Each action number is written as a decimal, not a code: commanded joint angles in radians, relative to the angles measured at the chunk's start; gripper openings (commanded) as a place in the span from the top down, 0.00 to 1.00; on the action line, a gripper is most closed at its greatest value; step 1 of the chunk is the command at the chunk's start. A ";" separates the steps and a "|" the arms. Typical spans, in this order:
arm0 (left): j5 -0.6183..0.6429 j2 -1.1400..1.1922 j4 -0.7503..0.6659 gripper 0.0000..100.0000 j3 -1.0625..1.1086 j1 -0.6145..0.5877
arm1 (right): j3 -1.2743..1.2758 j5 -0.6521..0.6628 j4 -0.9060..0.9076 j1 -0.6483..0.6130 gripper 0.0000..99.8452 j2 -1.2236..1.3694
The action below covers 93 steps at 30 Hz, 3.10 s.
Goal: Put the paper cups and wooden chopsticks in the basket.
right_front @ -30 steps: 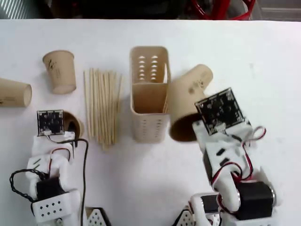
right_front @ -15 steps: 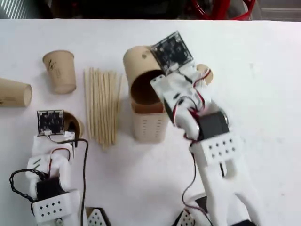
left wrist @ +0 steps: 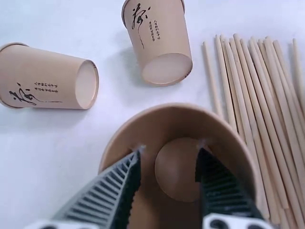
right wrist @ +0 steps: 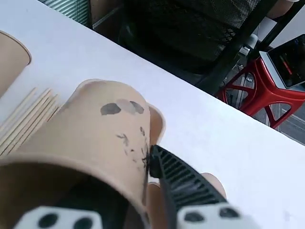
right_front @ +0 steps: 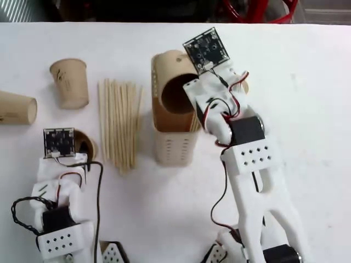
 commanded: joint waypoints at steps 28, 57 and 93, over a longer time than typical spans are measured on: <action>-0.005 -0.012 -0.018 0.80 -0.003 0.010 | -0.267 0.000 -0.021 -0.073 0.74 0.090; -0.005 -0.012 -0.021 0.80 0.000 0.030 | 0.497 0.497 -0.236 0.225 0.61 -0.107; -0.006 -0.012 -0.023 0.80 0.000 0.030 | 0.374 0.074 -0.552 0.291 0.61 0.352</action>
